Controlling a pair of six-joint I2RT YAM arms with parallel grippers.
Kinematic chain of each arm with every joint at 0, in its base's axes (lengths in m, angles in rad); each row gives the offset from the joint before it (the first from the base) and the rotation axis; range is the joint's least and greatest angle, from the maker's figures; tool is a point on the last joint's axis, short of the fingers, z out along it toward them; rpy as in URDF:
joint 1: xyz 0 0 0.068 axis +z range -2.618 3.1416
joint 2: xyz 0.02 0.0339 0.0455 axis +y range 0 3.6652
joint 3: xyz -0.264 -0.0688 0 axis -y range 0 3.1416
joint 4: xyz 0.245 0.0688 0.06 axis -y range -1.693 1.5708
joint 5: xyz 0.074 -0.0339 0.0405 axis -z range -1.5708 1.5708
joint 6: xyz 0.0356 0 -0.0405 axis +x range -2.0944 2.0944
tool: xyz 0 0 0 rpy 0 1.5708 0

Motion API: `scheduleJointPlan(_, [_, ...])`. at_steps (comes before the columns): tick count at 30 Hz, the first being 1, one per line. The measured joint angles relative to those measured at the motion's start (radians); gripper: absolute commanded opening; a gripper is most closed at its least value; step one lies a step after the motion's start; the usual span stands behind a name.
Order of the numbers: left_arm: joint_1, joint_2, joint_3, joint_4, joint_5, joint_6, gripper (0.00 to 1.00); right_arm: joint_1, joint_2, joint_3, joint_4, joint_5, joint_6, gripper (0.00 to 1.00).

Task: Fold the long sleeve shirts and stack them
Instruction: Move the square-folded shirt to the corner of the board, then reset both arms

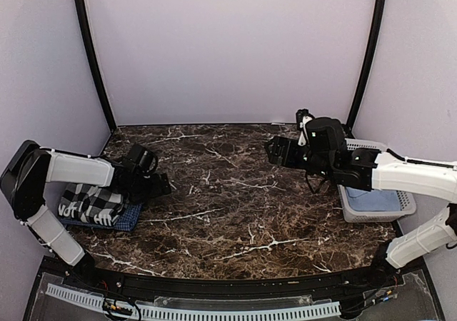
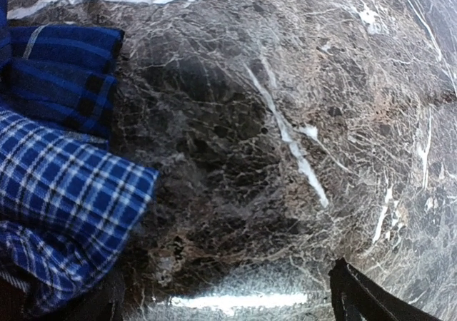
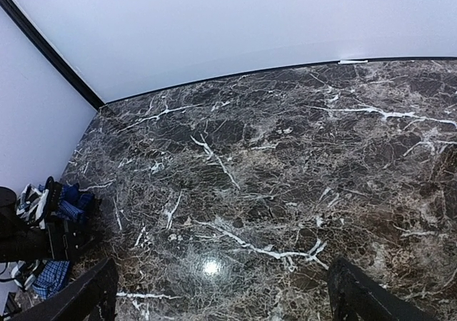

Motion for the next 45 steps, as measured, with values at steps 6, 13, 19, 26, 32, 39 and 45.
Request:
scheduleJointPlan(6, [-0.026,-0.066,0.049,-0.018,0.040,0.075,0.99,0.000,0.000,0.000,-0.007,0.000,0.000,0.99])
scheduleJointPlan(13, [-0.098,-0.135,0.162,-0.003,0.080,0.160,0.99,0.000,-0.001,0.000,-0.028,0.000,0.000,0.99])
scheduleJointPlan(19, [-0.132,-0.182,0.211,0.019,0.128,0.206,0.99,0.000,-0.029,0.003,-0.058,0.000,0.000,0.99])
scheduleJointPlan(26, [-0.134,-0.229,0.258,0.020,0.159,0.251,0.99,0.000,-0.095,0.003,-0.061,0.000,0.003,0.99])
scheduleJointPlan(32, [-0.134,-0.251,0.297,0.017,0.162,0.299,0.99,0.000,-0.121,0.003,-0.062,0.008,0.003,0.99])
scheduleJointPlan(39, [-0.134,-0.259,0.325,0.013,0.162,0.343,0.99,0.000,-0.127,0.009,-0.092,0.042,0.003,0.99])
scheduleJointPlan(45, [-0.134,-0.261,0.341,0.008,0.161,0.380,0.99,0.000,-0.156,0.012,-0.121,0.082,-0.001,0.99])
